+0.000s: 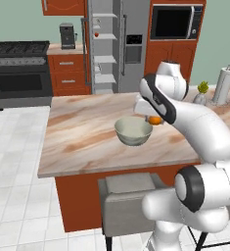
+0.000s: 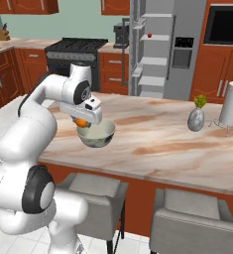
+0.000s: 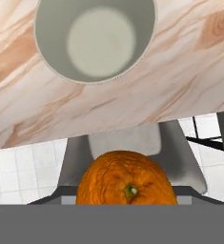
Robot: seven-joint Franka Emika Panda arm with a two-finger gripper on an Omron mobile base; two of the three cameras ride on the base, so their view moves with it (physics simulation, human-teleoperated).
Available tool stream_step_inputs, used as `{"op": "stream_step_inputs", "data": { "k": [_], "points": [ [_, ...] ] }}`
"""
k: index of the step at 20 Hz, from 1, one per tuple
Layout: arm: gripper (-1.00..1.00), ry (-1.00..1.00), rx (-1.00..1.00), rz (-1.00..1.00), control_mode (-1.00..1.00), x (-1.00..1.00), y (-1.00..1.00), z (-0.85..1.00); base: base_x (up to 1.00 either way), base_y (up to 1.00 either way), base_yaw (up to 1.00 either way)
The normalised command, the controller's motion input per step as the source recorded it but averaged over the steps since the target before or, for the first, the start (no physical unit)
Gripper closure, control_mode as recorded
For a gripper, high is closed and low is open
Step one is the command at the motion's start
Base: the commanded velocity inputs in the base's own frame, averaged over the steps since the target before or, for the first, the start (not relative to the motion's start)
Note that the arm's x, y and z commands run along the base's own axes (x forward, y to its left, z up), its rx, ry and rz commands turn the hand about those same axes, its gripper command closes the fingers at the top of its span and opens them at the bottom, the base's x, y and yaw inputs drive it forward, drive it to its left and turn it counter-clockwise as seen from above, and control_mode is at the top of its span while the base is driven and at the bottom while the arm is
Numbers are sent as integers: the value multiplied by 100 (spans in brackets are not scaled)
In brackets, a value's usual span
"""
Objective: Retrieve the tangerine and apple from the fridge and place them into the bowl on the dining table.
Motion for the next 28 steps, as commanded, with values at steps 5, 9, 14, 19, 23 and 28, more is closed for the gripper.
{"op": "stream_step_inputs", "data": {
  "k": [5,9,14,19,23,28],
  "points": [
    [100,1,-1,0,-100,35,0,-35,0,0,0],
    [100,2,-1,0,-100,38,0,-36,0,0,0],
    [100,1,-2,0,-100,42,0,-39,0,0,0],
    [100,2,-2,-1,-100,45,3,-35,0,0,0],
    [100,3,-1,-2,-100,47,3,-31,0,0,0],
    [100,5,0,-1,-100,48,1,-29,0,0,0]
  ]
}}
